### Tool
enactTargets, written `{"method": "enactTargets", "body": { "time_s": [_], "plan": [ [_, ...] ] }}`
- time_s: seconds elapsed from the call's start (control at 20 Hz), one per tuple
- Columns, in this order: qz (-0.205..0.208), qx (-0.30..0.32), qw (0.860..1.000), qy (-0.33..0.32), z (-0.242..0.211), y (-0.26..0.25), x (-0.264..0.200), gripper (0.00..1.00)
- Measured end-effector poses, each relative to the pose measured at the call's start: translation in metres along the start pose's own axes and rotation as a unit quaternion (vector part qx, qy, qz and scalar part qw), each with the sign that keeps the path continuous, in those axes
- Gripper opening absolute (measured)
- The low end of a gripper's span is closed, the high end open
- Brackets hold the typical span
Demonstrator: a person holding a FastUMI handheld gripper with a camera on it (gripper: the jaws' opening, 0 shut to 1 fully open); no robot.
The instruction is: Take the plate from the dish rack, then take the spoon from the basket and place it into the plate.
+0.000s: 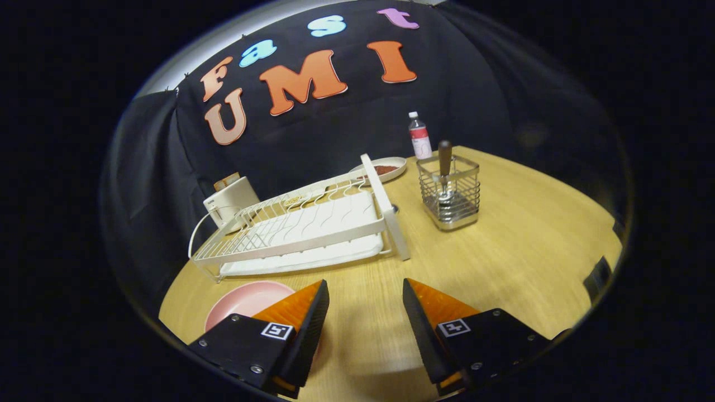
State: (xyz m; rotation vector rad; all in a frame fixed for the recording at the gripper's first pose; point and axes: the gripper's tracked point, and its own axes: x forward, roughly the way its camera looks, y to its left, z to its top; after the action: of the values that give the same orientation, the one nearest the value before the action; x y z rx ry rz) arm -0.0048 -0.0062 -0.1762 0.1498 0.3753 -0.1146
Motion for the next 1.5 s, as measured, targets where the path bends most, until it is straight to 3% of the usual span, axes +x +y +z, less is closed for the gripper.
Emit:
{"method": "enactTargets", "body": {
  "time_s": [0.25,0.5,1.1,1.3,1.5],
  "plan": [
    [-0.071,-0.047,0.993,-0.08,0.05,-0.042,0.002,0.95],
    [-0.125,-0.064,0.982,-0.125,0.08,-0.073,0.015,0.97],
    [-0.131,-0.078,0.975,-0.162,0.115,-0.077,0.063,0.96],
    [-0.134,-0.093,0.973,-0.165,0.116,-0.078,0.07,0.74],
    [-0.134,-0.095,0.974,-0.157,0.114,-0.079,0.078,0.36]
  ]
}}
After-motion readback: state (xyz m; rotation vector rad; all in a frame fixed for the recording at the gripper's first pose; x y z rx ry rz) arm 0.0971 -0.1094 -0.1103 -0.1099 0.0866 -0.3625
